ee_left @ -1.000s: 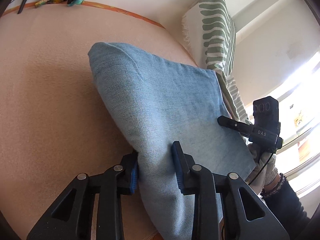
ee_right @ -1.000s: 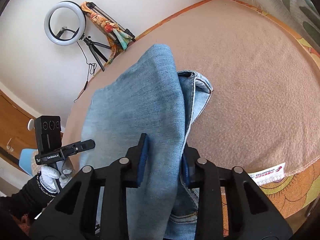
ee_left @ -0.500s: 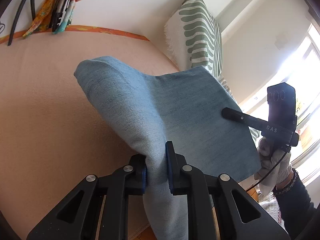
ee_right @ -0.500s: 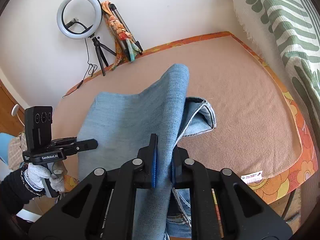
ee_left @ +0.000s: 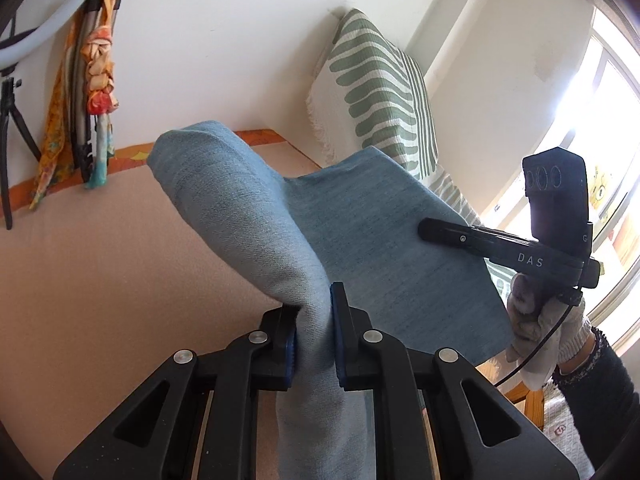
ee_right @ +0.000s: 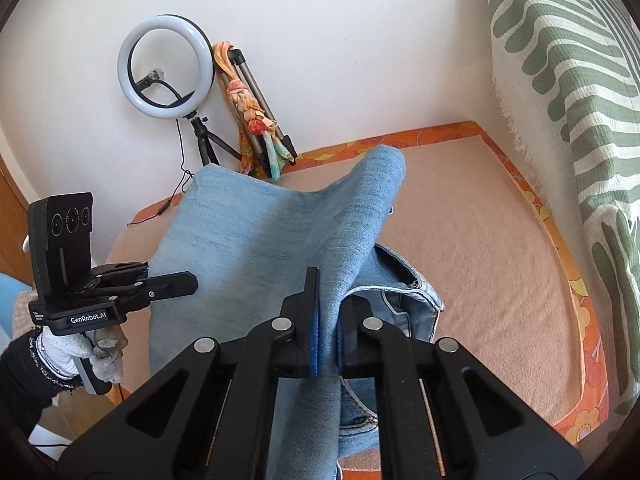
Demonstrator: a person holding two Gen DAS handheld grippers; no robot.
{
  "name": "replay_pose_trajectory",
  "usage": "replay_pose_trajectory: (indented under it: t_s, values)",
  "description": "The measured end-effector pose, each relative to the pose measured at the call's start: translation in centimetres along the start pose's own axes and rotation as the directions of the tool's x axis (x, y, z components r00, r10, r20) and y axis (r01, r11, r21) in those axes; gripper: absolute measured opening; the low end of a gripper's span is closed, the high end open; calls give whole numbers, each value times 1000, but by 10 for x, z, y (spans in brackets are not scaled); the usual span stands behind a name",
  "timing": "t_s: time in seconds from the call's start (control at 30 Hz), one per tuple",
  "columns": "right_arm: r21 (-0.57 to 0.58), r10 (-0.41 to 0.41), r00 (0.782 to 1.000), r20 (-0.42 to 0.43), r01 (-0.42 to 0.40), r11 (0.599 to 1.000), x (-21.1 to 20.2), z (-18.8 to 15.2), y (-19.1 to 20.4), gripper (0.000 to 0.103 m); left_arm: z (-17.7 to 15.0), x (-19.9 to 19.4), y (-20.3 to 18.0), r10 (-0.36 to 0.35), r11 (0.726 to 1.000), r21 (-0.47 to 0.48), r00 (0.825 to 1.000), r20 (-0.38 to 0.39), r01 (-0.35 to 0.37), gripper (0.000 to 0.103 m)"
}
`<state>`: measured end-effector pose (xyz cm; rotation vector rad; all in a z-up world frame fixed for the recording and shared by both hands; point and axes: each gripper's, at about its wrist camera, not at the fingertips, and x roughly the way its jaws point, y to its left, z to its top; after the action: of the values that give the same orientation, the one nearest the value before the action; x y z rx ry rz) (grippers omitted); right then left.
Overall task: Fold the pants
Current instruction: 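Lift the held jeans with both grippers and fold them over the other half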
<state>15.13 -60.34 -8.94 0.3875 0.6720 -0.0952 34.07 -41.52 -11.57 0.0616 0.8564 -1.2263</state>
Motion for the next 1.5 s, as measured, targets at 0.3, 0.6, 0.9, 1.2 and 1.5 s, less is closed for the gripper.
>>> replay_pose_trajectory:
  t_s: [0.3,0.6,0.9,1.2,1.5]
  values:
    - [155,85,988,-133,-64,986,92,-35,-51,10,-27,38,60,86,994,-63,989,-123,-94,13]
    - [271,177,962,-208,-118,955,123,-52,-100,68,-32,47,79,92,992,-76,985,-144,-103,13]
    - [201,202,967,-153,-170,965,119,-70,-70,26,-26,43,73,94,994,-41,988,-126,-100,13]
    - [14,39,997,-74,-38,999,79,-10,-32,15,16,33,53,98,993,66,993,-58,-95,13]
    - [-132,-116,993,-5,115,985,118,103,-30,15,97,63,84,150,986,66,988,38,-152,12]
